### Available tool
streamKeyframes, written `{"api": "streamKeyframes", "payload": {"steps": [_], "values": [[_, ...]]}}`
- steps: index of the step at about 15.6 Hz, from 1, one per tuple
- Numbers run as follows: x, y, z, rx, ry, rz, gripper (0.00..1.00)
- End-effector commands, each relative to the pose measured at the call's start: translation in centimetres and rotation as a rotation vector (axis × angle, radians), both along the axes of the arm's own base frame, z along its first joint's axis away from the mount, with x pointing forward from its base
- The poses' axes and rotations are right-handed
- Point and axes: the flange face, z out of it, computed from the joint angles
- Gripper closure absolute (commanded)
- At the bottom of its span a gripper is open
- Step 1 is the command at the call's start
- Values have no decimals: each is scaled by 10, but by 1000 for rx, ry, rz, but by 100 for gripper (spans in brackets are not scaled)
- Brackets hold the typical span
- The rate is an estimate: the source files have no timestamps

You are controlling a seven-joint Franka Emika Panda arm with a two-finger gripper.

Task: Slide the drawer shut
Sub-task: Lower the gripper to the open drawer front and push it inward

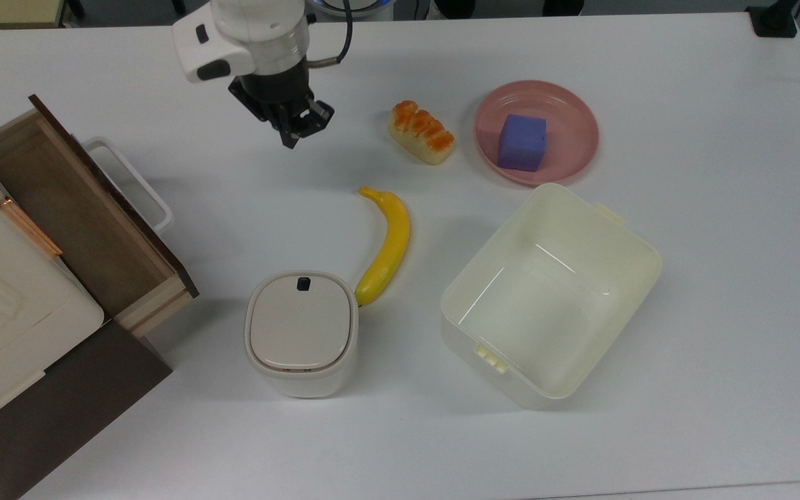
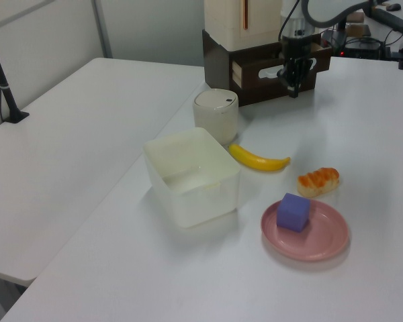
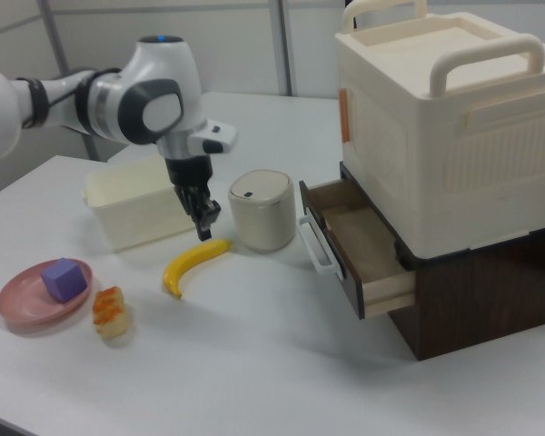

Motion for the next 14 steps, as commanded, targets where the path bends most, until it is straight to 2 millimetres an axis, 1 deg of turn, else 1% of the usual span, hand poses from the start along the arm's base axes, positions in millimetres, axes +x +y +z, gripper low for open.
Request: {"api": "streamKeyframes", "payload": {"steps": [1, 2, 3, 5, 6, 7, 8, 11, 12, 13, 14], "values": [[-1, -15, -17, 17, -27, -52, 100], [0, -21, -21, 15, -24, -61, 100], [-1, -33, -22, 13, -25, -80, 100], [2, -45, -23, 6, -52, -100, 100], [2, -62, -20, 3, -74, -141, 100], [2, -75, -19, 1, -93, -188, 100], [4, -81, -20, -1, -107, -220, 100], [10, -103, -33, -14, -138, -296, 100], [11, -111, -32, -30, -149, -310, 100], [12, -117, -35, -47, -143, -313, 100], [12, -120, -38, -56, -142, -313, 100]]}}
